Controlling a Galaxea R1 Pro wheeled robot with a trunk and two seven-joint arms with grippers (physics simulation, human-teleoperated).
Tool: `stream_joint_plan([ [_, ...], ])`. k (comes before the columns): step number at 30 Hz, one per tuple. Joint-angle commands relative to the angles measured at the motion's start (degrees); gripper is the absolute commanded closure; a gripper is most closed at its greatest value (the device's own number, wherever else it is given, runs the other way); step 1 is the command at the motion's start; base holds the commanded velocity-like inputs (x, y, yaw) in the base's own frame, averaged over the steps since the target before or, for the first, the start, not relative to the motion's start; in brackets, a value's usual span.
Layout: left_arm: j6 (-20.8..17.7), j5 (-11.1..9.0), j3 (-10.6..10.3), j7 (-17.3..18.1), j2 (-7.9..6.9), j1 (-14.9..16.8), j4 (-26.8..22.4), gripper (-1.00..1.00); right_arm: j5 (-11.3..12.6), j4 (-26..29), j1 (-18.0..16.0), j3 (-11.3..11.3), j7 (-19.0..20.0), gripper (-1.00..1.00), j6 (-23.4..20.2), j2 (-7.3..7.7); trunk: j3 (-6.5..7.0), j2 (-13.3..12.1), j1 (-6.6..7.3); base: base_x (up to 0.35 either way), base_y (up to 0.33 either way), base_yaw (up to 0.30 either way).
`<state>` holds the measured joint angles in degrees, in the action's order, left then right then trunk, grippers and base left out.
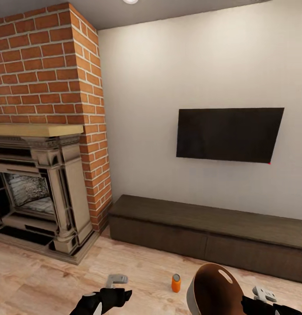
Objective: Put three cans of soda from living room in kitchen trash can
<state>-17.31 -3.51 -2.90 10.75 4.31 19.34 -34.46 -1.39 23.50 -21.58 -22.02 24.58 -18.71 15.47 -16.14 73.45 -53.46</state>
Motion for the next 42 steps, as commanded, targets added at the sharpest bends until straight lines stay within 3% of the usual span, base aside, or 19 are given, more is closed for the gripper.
stream_joint_plan([
  [1, 0.0, 0.0, 0.0, -0.01, 0.0, 0.0, 0.01, -1.0, 0.91, 0.06, -0.04, -0.22, 0.38, 1.0, -0.19, -0.01, 0.01, 0.0, 0.0, 0.17, 0.281, -0.286],
  [23, 0.0, 0.0, 0.0, 0.06, 0.0, 0.0, 0.01, -1.0, 0.94, 0.11, -0.04, -0.22, 0.38, 1.0, -0.19, -0.01, 0.01, 0.0, 0.0, 0.17, 0.281, -0.286],
  [30, 0.1, -0.01, -0.05, 3.2, -0.08, 0.0, 0.01, -1.0, 0.95, 0.14, -0.04, -0.22, 0.38, 1.0, -0.19, -0.01, 0.01, 0.0, 0.0, 0.17, 0.281, -0.286],
  [42, 0.09, -0.07, -0.09, 3.91, -0.1, 0.0, -0.06, -1.0, 0.95, 0.14, -0.04, -0.22, 0.38, 1.0, -0.19, -0.01, 0.01, 0.0, 0.0, 0.171, 0.275, -0.286],
])
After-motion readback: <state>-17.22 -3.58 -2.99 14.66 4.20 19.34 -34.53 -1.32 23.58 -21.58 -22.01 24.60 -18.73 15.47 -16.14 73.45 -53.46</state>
